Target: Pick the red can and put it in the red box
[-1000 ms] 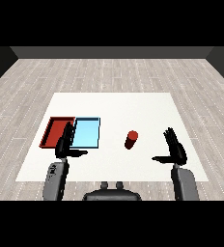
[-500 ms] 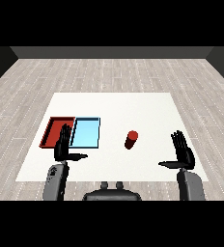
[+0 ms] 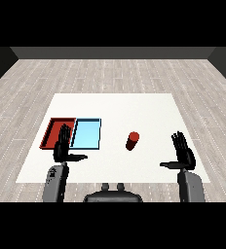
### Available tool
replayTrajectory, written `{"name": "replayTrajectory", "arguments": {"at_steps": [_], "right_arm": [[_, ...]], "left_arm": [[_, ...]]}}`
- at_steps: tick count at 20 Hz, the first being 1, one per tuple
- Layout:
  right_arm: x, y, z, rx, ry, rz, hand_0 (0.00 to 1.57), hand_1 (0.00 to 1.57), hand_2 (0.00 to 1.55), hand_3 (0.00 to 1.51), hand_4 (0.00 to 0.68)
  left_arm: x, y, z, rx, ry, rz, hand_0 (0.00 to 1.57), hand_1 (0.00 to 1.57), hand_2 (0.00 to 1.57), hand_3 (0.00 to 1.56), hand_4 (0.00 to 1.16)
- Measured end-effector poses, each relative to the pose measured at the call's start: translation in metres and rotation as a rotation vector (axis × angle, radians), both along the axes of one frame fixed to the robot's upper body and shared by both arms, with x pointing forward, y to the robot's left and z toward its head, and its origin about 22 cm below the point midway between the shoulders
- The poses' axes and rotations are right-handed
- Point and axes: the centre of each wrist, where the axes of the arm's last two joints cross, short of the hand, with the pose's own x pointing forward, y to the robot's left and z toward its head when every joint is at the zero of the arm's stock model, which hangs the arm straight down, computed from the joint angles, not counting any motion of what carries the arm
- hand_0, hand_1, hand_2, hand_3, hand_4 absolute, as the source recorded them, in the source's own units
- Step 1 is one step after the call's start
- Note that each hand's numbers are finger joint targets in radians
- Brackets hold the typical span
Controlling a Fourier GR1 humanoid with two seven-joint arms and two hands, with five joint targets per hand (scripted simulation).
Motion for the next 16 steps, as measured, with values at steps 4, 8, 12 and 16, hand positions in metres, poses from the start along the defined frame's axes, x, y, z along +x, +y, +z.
{"name": "replayTrajectory", "arguments": {"at_steps": [4,8,12,16], "right_arm": [[0.018,0.004,0.001,0.000,0.016,0.006,0.00,0.00,0.00,0.00,0.000],[0.025,0.009,0.001,-0.002,0.029,0.018,0.00,0.00,0.00,0.00,0.000],[0.039,0.022,-0.006,0.001,0.051,0.021,0.00,0.00,0.00,0.00,0.000],[0.048,0.037,-0.007,0.038,0.077,0.037,0.00,0.00,0.00,0.00,0.000]], "left_arm": [[0.006,0.001,0.002,-0.006,-0.007,0.007,0.00,0.00,0.00,0.00,0.00],[0.004,0.002,-0.002,-0.010,-0.007,0.003,0.00,0.00,0.00,0.00,0.00],[0.005,0.001,-0.002,-0.017,-0.008,0.008,0.00,0.00,0.00,0.00,0.00],[0.000,-0.002,0.002,-0.024,-0.014,0.010,0.00,0.00,0.00,0.00,0.00]]}}
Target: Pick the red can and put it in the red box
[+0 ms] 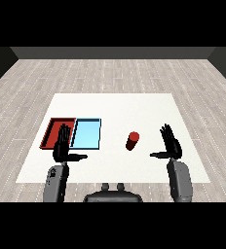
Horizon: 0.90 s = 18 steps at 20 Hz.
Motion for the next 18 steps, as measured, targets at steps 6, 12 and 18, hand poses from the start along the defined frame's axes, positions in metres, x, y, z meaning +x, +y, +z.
{"name": "replayTrajectory", "arguments": {"at_steps": [6,12,18], "right_arm": [[0.010,0.025,-0.018,0.069,0.040,0.026,0.00,0.00,0.00,0.00,0.000],[0.016,0.039,-0.034,0.096,0.063,0.031,0.00,0.00,0.00,0.00,0.000],[0.015,0.058,-0.045,0.131,0.092,0.040,0.00,0.00,0.00,0.00,0.000]], "left_arm": [[0.001,0.005,-0.005,0.005,-0.003,0.012,0.00,0.00,0.00,0.00,0.00],[0.003,0.008,0.002,0.003,0.007,0.019,0.00,0.00,0.00,0.00,0.00],[0.005,0.004,-0.003,0.004,0.008,0.015,0.00,0.00,0.00,0.00,0.00]]}}
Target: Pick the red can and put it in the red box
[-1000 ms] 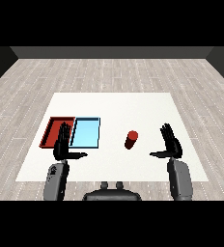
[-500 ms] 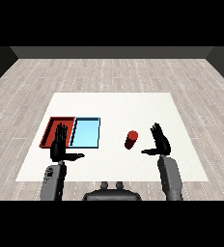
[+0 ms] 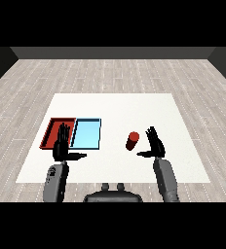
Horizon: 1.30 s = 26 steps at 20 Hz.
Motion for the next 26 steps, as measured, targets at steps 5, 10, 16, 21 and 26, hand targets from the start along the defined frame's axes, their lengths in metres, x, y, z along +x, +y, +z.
{"name": "replayTrajectory", "arguments": {"at_steps": [5,10,16,21,26], "right_arm": [[0.009,0.011,0.000,0.026,0.015,0.012,0.00,0.00,0.00,0.00,0.000],[0.010,0.021,-0.006,0.048,0.022,0.020,0.00,0.00,0.00,0.00,0.000],[0.011,0.031,-0.006,0.063,0.037,0.035,0.00,0.00,0.00,0.00,0.000],[0.022,0.042,-0.012,0.059,0.052,0.034,0.00,0.00,0.00,0.00,0.000],[0.025,0.039,-0.021,0.054,0.077,0.026,0.00,0.00,0.00,0.00,0.000]], "left_arm": [[-0.001,0.002,0.000,-0.005,-0.010,-0.006,0.00,0.00,0.00,0.00,0.00],[-0.003,0.003,0.003,-0.010,-0.009,-0.008,0.00,0.00,0.00,0.00,0.00],[-0.004,-0.003,0.006,-0.019,-0.015,-0.016,0.00,0.00,0.00,0.00,0.00],[-0.006,0.004,0.002,-0.022,-0.018,-0.019,0.00,0.00,0.00,0.00,0.00],[-0.006,-0.002,0.006,-0.023,-0.013,-0.023,0.00,0.00,0.00,0.00,0.00]]}}
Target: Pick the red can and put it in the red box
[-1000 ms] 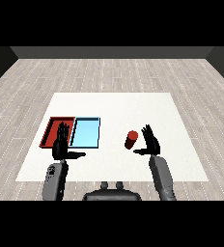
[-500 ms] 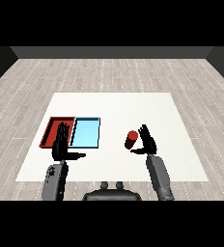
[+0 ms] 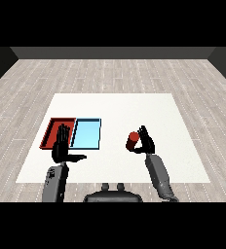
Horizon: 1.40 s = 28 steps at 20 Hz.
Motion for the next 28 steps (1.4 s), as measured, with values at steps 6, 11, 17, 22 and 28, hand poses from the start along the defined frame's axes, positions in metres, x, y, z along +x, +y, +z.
{"name": "replayTrajectory", "arguments": {"at_steps": [6,11,17,22,28], "right_arm": [[0.005,0.004,-0.001,-0.007,0.019,-0.002,0.00,0.00,0.00,0.00,0.000],[0.012,0.016,0.001,-0.009,0.022,0.008,0.00,0.00,0.00,0.00,0.000],[0.014,0.025,0.004,-0.005,0.026,0.013,0.00,0.00,0.00,0.00,0.000],[0.014,0.027,0.006,-0.009,0.037,0.019,0.00,0.00,0.00,0.00,0.000],[0.024,0.027,0.005,-0.029,0.039,0.030,0.00,0.00,0.00,0.00,0.000]], "left_arm": [[0.000,0.005,-0.006,-0.003,-0.007,0.002,0.00,0.00,0.00,0.00,0.00],[-0.001,-0.002,-0.007,-0.003,-0.004,0.007,0.00,0.00,0.00,0.00,0.00],[0.001,0.002,-0.004,-0.002,-0.002,0.005,0.00,0.00,0.00,0.00,0.00],[0.005,0.007,-0.008,-0.004,-0.010,0.002,0.00,0.00,0.00,0.00,0.00],[-0.001,0.004,-0.010,-0.016,-0.015,0.004,0.00,0.00,0.00,0.00,0.00]]}}
